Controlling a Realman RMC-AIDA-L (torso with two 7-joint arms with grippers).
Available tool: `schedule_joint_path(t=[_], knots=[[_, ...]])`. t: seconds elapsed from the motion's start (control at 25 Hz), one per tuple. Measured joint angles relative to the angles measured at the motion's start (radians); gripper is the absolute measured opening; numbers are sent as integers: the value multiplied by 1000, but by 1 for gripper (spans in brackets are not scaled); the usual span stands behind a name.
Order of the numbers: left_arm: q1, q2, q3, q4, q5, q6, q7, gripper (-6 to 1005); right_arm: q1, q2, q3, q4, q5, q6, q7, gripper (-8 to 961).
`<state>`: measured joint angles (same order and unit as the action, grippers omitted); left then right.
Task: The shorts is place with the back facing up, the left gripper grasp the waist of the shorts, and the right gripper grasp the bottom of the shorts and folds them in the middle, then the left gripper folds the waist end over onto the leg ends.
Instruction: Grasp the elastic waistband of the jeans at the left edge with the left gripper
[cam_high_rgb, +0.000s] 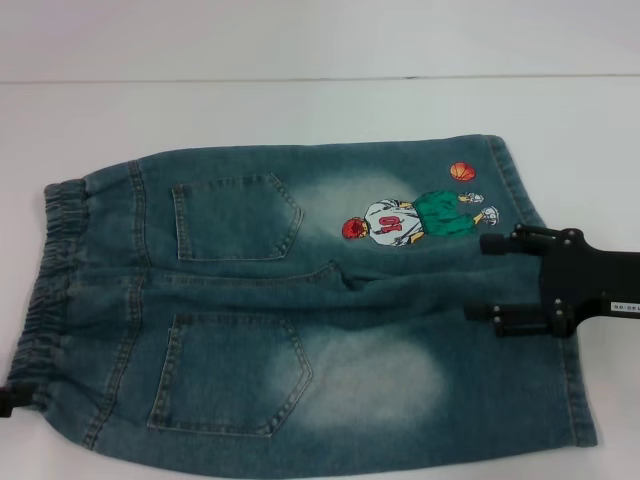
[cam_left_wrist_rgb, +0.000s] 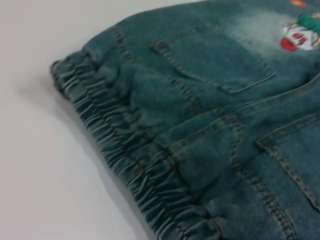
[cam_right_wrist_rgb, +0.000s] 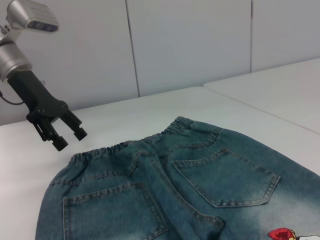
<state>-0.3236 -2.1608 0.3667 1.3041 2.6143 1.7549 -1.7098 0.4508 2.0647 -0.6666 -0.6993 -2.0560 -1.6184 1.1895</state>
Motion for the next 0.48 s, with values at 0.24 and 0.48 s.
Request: schedule_joint_path(t=[0.24, 0.48], knots=[[1, 1, 19, -54, 4, -52, 8, 903, 2, -4, 1, 0, 1, 0, 0, 916], [4, 0, 63, -90, 5, -98, 5, 903, 1, -5, 1, 0, 1, -3, 1, 915]])
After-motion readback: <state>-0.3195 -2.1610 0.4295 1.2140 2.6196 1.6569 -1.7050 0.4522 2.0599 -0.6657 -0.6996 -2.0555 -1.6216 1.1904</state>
